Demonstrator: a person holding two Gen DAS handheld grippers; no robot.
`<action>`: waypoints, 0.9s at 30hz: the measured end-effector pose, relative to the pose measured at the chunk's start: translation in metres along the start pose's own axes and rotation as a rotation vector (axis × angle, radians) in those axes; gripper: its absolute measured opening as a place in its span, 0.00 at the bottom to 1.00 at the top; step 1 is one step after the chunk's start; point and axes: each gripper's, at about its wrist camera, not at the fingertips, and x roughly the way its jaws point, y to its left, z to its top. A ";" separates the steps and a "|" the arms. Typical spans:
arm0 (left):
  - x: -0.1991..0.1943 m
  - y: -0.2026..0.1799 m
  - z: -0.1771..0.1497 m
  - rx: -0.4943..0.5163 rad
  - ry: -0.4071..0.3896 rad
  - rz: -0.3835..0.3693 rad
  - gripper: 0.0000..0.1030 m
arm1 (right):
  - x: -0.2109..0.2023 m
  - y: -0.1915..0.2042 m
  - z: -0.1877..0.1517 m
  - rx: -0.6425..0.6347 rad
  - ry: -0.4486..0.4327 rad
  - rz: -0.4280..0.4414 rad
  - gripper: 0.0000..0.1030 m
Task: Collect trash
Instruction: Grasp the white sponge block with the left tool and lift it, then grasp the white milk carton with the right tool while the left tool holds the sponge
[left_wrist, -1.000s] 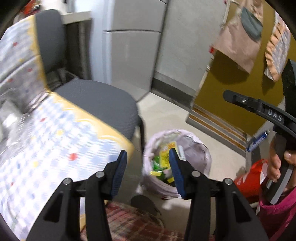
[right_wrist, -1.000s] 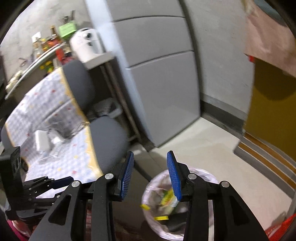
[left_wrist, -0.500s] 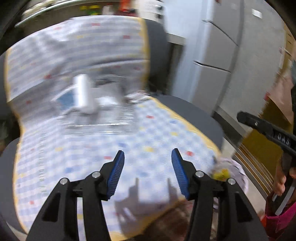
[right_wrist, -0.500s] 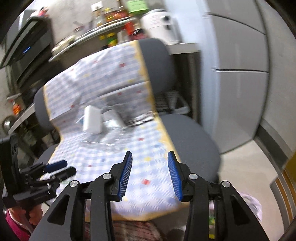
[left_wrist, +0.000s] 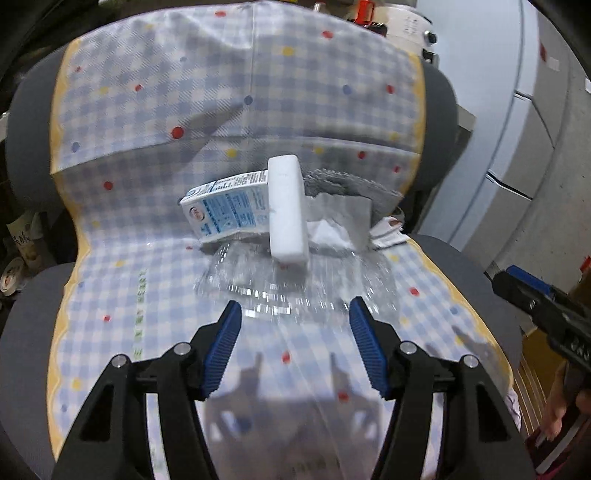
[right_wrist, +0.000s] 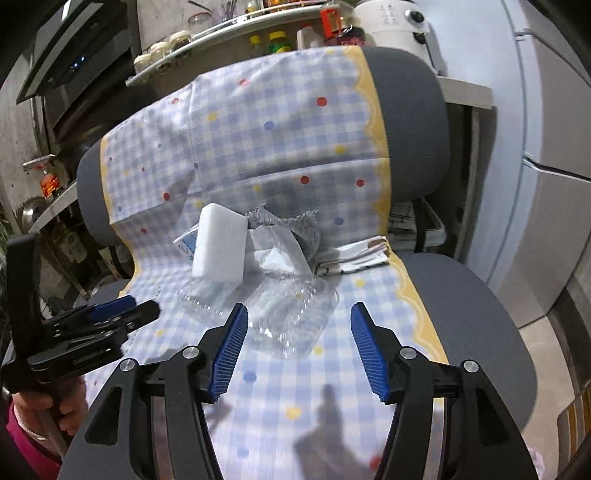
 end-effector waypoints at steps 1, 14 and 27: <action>0.006 0.000 0.003 -0.001 0.004 0.003 0.57 | 0.007 0.000 0.003 0.000 0.004 0.001 0.58; 0.091 0.010 0.052 -0.019 0.057 -0.008 0.40 | 0.077 -0.012 0.032 0.000 0.048 0.011 0.58; -0.007 0.083 0.048 -0.118 -0.105 0.084 0.26 | 0.119 0.058 0.048 -0.114 0.091 0.147 0.58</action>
